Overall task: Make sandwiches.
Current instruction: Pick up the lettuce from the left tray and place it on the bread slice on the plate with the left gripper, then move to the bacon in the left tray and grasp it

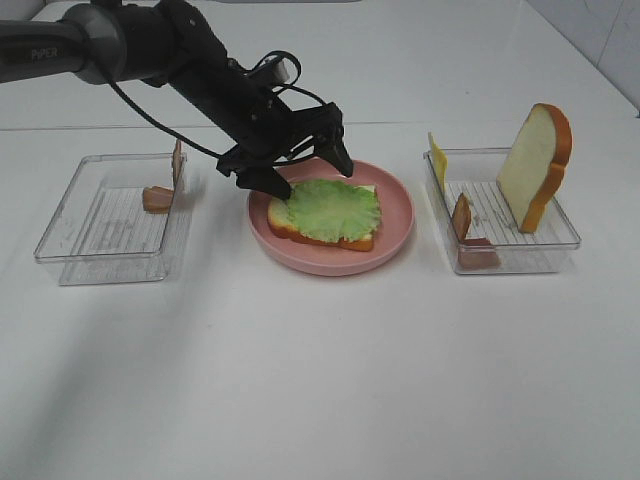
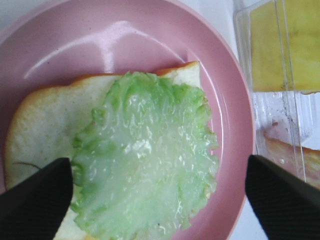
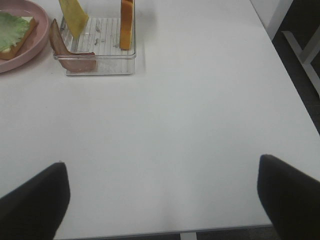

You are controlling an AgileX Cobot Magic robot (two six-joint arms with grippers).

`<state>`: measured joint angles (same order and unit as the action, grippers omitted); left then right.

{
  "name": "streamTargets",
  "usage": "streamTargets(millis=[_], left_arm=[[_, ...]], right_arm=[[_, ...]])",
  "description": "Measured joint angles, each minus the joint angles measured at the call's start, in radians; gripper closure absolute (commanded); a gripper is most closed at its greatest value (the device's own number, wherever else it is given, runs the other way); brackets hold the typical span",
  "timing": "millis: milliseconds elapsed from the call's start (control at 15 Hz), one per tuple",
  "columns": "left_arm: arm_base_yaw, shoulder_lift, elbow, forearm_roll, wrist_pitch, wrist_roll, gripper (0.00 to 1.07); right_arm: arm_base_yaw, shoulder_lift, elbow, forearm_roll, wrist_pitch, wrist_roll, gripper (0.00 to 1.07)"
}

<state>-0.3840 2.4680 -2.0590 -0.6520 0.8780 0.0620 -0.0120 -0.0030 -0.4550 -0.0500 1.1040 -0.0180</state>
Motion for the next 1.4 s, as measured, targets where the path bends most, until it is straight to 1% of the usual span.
streamTargets(millis=[67,133,200,267,333,400,467,533,600,733,800,867,933,1000,1067,1267,1400], left_arm=[[0.001,0.0,-0.015,0.01,0.018,-0.009,0.04],[0.002,0.0,-0.109,0.08,0.098,-0.054,0.04],[0.002,0.0,-0.168,0.114,0.145,-0.079,0.04],[0.002,0.0,-0.195,0.129,0.172,-0.089,0.04],[0.002,0.0,-0.266,0.17,0.234,-0.117,0.04],[0.002,0.0,-0.303,0.196,0.262,-0.128,0.04],[0.002,-0.003,-0.43,0.316,0.324,-0.173,0.04],[0.002,-0.008,-0.447,0.341,0.324,-0.184,0.04],[0.002,-0.023,-0.468,0.391,0.326,-0.203,0.04],[0.002,-0.071,-0.474,0.478,0.332,-0.22,0.05],[0.002,-0.094,-0.462,0.519,0.332,-0.224,0.04],[0.004,-0.105,-0.45,0.533,0.332,-0.225,0.04],[0.009,-0.123,-0.421,0.56,0.332,-0.227,0.05],[0.025,-0.148,-0.355,0.603,0.332,-0.239,0.05],[0.038,-0.162,-0.311,0.632,0.335,-0.248,0.05],[0.076,-0.178,-0.227,0.667,0.34,-0.259,0.05],[0.09,-0.178,-0.209,0.672,0.342,-0.265,0.05]], right_arm=[[0.0,0.0,0.0,0.0,0.0,0.0,0.09],[0.0,0.0,0.0,0.0,0.0,0.0,0.09],[0.0,0.0,0.0,0.0,0.0,0.0,0.09],[0.0,0.0,0.0,0.0,0.0,0.0,0.09],[0.0,0.0,0.0,0.0,0.0,0.0,0.09],[0.0,0.0,0.0,0.0,0.0,0.0,0.09],[0.0,0.0,0.0,0.0,0.0,0.0,0.09],[0.0,0.0,0.0,0.0,0.0,0.0,0.09],[0.0,0.0,0.0,0.0,0.0,0.0,0.09],[0.0,0.0,0.0,0.002,0.0,0.0,0.09],[0.0,0.0,0.0,0.004,0.0,0.0,0.09],[0.0,0.0,0.0,0.004,0.0,0.0,0.09],[0.0,0.0,0.0,0.004,0.0,0.0,0.09],[0.0,0.0,0.0,0.004,0.0,0.0,0.09],[0.0,0.0,0.0,0.005,0.0,0.0,0.09],[0.0,0.0,0.0,0.005,0.0,0.0,0.09],[0.0,0.0,0.0,0.005,0.0,0.0,0.09]])
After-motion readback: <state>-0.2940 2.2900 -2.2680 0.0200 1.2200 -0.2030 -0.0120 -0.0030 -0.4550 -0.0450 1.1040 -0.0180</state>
